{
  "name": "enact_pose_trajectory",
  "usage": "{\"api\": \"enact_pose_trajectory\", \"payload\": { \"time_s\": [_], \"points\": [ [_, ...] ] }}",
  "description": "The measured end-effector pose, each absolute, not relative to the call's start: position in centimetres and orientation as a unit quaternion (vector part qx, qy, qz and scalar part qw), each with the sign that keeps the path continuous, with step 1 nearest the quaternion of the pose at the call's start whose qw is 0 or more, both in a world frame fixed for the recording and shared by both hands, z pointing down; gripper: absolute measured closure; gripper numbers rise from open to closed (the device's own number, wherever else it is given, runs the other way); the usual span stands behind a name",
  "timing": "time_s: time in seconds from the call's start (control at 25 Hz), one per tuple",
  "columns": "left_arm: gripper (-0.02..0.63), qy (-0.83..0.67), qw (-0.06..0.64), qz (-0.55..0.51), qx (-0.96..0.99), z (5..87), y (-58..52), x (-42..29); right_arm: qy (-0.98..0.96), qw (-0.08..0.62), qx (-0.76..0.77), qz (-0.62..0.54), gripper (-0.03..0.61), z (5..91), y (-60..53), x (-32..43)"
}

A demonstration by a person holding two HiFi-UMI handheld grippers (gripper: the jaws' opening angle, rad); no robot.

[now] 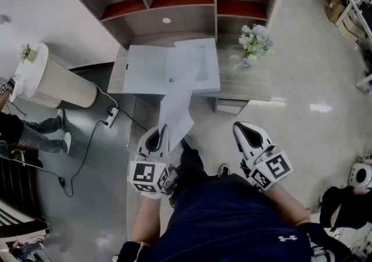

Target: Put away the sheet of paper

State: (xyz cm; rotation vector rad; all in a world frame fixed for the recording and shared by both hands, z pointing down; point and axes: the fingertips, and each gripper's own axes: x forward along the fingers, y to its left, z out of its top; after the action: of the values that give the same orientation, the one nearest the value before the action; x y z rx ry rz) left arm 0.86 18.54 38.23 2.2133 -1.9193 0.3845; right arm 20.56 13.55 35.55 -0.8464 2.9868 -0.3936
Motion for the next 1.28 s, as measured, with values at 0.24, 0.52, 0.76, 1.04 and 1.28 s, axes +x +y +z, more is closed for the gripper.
{"api": "enact_pose_trajectory", "payload": {
  "time_s": [0.24,0.52,0.76,1.04,1.28],
  "points": [
    [0.598,-0.626,0.125,0.078,0.765,36.2,24.9,7.2,0.955,0.009,-0.265,-0.134,0.572,35.2,17.6,23.1],
    [0.598,-0.610,0.111,0.097,0.778,36.2,28.3,8.9,0.954,-0.013,-0.261,-0.146,0.572,36.2,20.5,21.9],
    [0.598,-0.616,0.102,0.093,0.775,36.3,29.5,6.4,0.954,-0.022,-0.260,-0.145,0.572,36.6,22.3,19.9],
    [0.598,-0.627,0.081,0.086,0.770,36.0,30.5,2.0,0.954,-0.015,-0.275,-0.122,0.572,35.4,24.0,17.4],
    [0.598,-0.617,0.074,0.084,0.779,35.9,31.4,-0.8,0.949,-0.019,-0.297,-0.106,0.572,34.5,25.1,15.6]
  ]
}}
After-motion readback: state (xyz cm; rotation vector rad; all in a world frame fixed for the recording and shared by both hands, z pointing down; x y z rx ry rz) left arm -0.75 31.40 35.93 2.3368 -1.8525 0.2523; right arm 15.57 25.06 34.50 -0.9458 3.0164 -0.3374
